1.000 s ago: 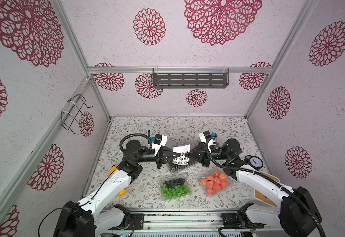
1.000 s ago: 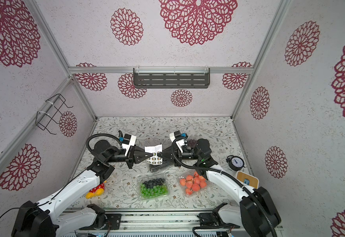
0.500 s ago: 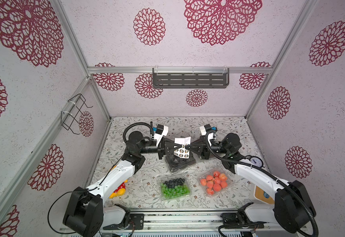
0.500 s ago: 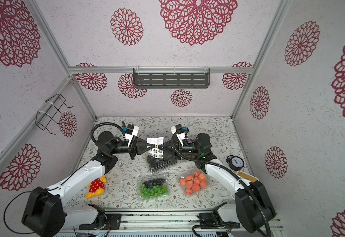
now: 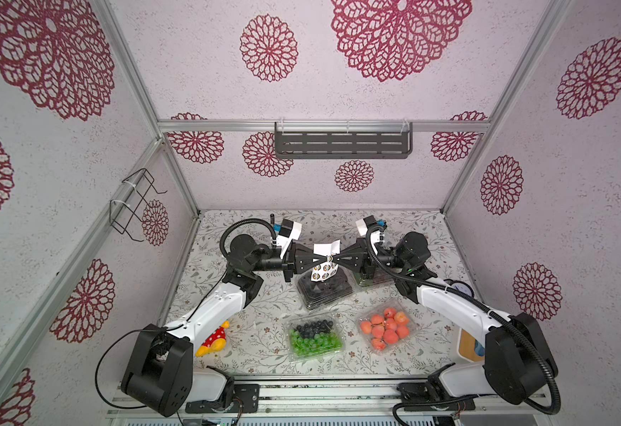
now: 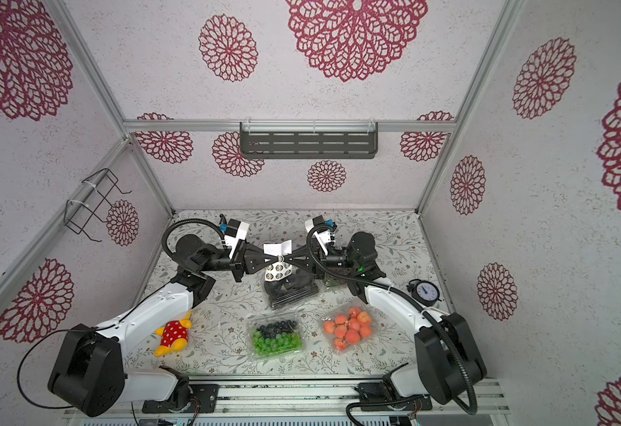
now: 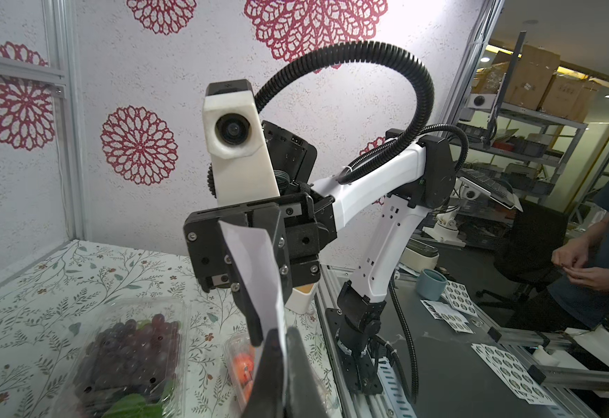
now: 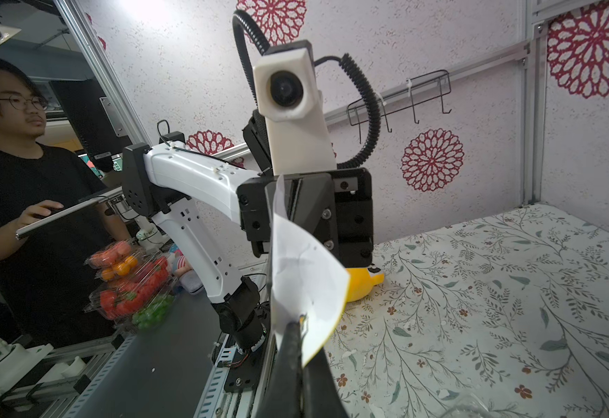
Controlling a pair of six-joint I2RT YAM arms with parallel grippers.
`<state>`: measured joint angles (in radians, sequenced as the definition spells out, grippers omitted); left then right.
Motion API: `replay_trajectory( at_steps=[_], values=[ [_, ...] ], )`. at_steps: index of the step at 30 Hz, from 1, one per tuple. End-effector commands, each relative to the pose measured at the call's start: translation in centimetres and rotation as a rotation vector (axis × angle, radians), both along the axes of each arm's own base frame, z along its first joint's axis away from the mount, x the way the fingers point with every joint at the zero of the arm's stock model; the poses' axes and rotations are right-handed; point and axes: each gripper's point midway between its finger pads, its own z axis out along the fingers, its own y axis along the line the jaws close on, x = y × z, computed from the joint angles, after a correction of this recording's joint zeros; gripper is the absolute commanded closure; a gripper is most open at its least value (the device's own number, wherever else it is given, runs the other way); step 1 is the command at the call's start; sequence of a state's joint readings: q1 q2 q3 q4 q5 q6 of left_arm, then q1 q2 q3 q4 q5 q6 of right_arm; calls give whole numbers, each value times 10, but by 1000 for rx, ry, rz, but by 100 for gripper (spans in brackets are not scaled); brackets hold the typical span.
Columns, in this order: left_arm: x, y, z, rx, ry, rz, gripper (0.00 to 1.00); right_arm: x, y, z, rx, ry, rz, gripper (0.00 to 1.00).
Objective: Label fruit boxes
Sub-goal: Adjust the label sticker.
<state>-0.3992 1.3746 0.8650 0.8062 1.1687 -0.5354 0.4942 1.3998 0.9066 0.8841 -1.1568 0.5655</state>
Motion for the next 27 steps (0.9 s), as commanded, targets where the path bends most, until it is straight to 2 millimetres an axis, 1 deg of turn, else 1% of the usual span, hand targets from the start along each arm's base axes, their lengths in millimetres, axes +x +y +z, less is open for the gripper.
replay_trajectory(
  at_steps=[1,11,14,21,24,27],
  values=[
    [1,2,3,5,-7,7,100,-3,-1,19,30,-78,7,94],
    [1,3,3,9,-10,30,100,1,0,21,29,-67,-6,83],
    [4,4,3,12,-5,47,100,1,1,20,28,-62,0,77],
    [6,4,2,15,-2,44,100,5,4,19,29,-44,-1,71],
    [2,5,1,18,-1,28,100,10,5,18,23,-41,-18,70],
    [3,5,1,18,-17,40,100,12,6,19,26,-39,-26,70]
  ],
)
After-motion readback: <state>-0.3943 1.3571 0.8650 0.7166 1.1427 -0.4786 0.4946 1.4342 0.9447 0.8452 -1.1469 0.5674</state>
